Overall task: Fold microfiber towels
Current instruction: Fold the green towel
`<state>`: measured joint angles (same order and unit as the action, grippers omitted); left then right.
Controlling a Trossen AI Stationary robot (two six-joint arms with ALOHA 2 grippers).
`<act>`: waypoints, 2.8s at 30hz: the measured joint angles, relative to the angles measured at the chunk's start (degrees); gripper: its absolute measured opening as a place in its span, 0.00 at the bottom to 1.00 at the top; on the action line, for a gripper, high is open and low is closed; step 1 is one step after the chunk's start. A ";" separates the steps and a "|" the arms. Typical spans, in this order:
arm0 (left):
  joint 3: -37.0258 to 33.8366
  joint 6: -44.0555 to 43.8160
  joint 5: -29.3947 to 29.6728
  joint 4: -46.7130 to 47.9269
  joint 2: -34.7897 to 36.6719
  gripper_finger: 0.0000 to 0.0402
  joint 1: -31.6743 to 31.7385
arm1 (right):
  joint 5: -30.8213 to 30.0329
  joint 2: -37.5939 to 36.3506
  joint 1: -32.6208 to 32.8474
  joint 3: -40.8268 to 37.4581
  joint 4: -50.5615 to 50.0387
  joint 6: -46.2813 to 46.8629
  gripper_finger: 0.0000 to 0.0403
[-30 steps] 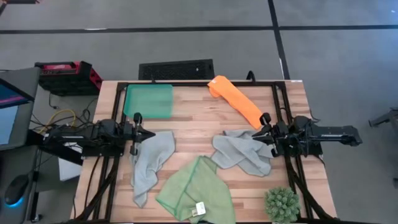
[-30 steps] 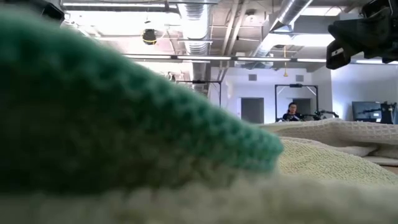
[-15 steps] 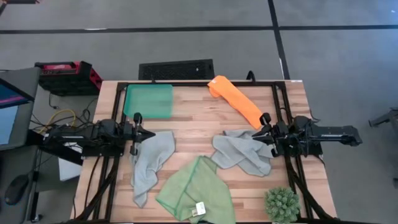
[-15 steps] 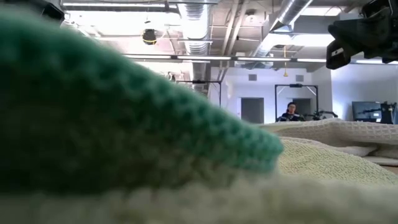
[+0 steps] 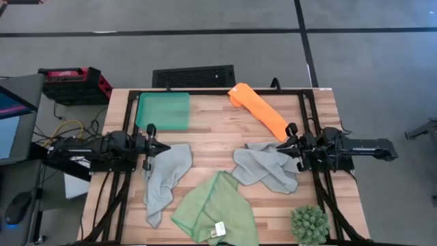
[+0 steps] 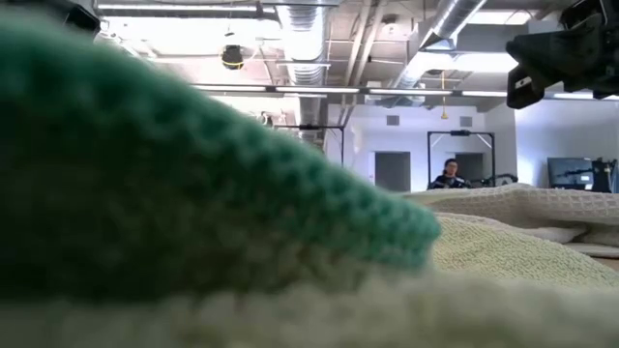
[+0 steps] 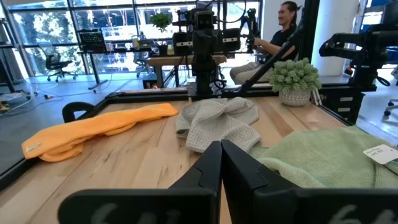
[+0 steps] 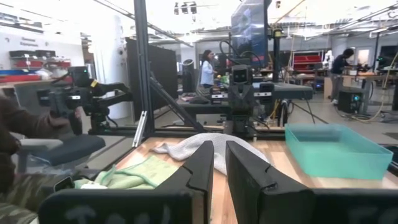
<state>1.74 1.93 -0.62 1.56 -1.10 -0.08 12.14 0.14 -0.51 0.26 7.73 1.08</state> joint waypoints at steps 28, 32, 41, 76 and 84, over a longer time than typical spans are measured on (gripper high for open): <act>20.76 3.96 4.33 7.37 -21.05 0.00 -0.50 | -1.16 1.62 0.48 7.17 1.46 -7.36 0.02; 25.30 6.72 4.20 11.36 -28.15 0.00 -1.65 | -5.25 5.25 0.48 12.94 -7.73 -7.13 0.02; 26.69 4.40 -0.07 10.58 -34.96 0.00 -2.89 | -8.57 18.01 0.48 20.77 -18.51 -7.13 0.01; 62.38 -29.77 26.02 38.32 -81.49 0.00 -41.51 | -11.07 25.83 10.40 25.96 -24.02 -7.18 0.01; 66.25 -44.71 19.62 39.65 -90.53 0.09 -41.44 | -14.96 25.83 12.69 25.98 -24.02 -9.09 0.01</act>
<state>67.99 -42.78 19.00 41.21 -91.63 -41.52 -2.82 25.98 12.17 26.24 -16.29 -8.01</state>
